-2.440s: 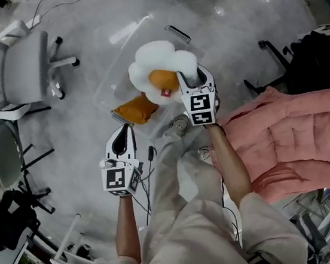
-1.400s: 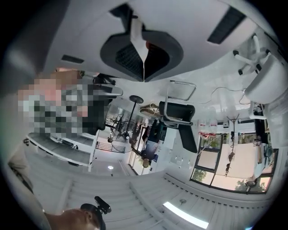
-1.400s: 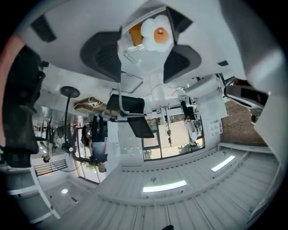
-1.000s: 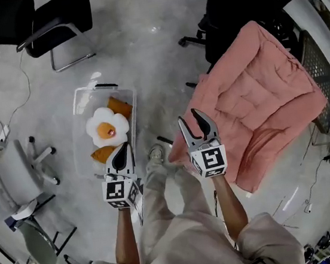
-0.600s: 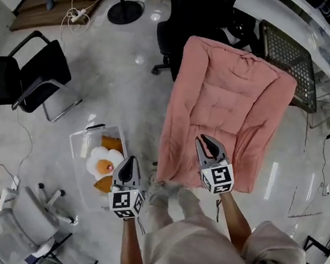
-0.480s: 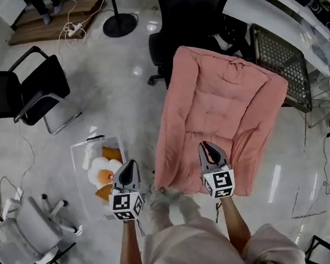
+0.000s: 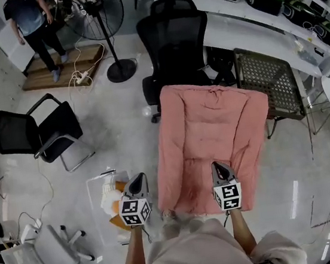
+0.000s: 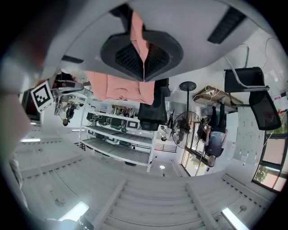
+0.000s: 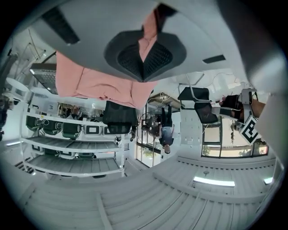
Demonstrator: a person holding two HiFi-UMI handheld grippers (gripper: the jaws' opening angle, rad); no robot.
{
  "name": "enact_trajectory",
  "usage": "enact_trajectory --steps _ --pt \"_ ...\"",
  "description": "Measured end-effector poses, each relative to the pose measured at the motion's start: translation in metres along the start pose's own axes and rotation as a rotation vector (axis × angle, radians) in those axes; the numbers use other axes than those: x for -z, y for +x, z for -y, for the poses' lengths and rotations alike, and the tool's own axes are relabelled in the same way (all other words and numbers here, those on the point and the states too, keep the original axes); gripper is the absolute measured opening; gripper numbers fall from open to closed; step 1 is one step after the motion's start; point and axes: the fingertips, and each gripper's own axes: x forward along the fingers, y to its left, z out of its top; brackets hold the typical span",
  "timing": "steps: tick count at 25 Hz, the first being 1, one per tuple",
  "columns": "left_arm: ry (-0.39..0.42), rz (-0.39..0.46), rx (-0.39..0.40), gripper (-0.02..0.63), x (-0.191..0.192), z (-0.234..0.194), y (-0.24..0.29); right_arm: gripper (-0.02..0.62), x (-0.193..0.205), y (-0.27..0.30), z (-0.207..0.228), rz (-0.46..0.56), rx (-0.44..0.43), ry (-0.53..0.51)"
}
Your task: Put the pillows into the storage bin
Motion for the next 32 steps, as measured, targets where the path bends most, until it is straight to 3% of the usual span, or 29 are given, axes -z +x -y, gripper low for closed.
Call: enact_trajectory --steps 11,32 --pt "0.065 0.056 0.012 0.012 -0.045 0.035 -0.005 -0.003 -0.033 -0.043 0.049 0.071 0.060 -0.015" --pt "0.081 0.117 0.030 0.012 -0.074 0.041 0.004 -0.003 -0.050 -0.050 0.055 0.103 0.077 -0.014"
